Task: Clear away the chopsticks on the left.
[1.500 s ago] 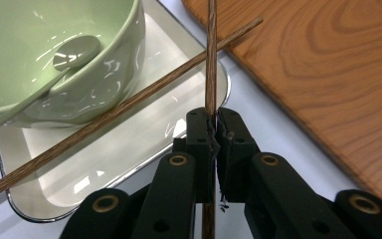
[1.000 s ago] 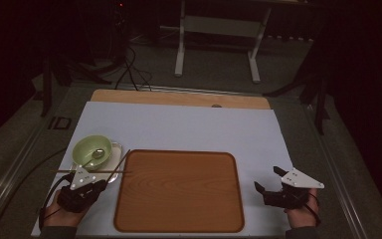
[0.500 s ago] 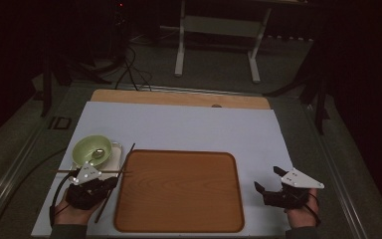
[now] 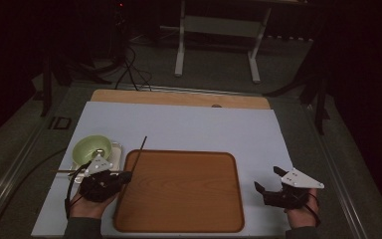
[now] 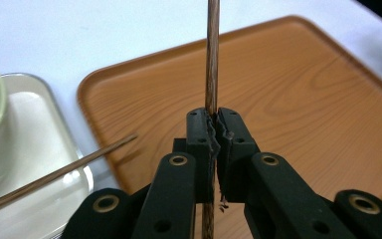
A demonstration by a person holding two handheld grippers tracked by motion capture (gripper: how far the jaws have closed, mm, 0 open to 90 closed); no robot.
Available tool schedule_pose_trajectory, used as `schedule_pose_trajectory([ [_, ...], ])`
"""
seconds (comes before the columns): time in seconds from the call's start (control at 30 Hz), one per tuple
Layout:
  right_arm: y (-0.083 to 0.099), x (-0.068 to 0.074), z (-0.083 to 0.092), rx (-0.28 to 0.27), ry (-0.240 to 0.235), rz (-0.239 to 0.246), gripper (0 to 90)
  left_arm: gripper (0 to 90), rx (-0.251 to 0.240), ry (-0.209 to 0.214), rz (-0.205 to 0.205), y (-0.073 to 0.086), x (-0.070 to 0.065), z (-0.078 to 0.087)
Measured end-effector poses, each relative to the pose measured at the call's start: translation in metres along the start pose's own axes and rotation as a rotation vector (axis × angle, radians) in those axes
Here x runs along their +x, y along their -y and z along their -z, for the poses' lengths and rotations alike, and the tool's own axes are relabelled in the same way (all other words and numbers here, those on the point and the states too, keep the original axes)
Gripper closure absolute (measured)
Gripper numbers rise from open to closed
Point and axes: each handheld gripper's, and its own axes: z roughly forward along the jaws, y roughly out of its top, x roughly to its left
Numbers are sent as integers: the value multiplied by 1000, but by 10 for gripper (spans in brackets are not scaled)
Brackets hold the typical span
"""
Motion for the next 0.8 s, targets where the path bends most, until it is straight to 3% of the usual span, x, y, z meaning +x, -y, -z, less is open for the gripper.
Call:
schedule_pose_trajectory([
  [0.23, 0, 0, 0, 1, 0, 0, 137, 861, 7, -10, 54, 4, 3, -12],
  [0.47, 0, 0, 0, 1, -2, 2, 137, 851, 45, -24, 137, 22, 16, -30],
  [0.8, 0, 0, 0, -1, -2, 1, 137, 843, 140, -100, 134, 30, 17, -51],
])
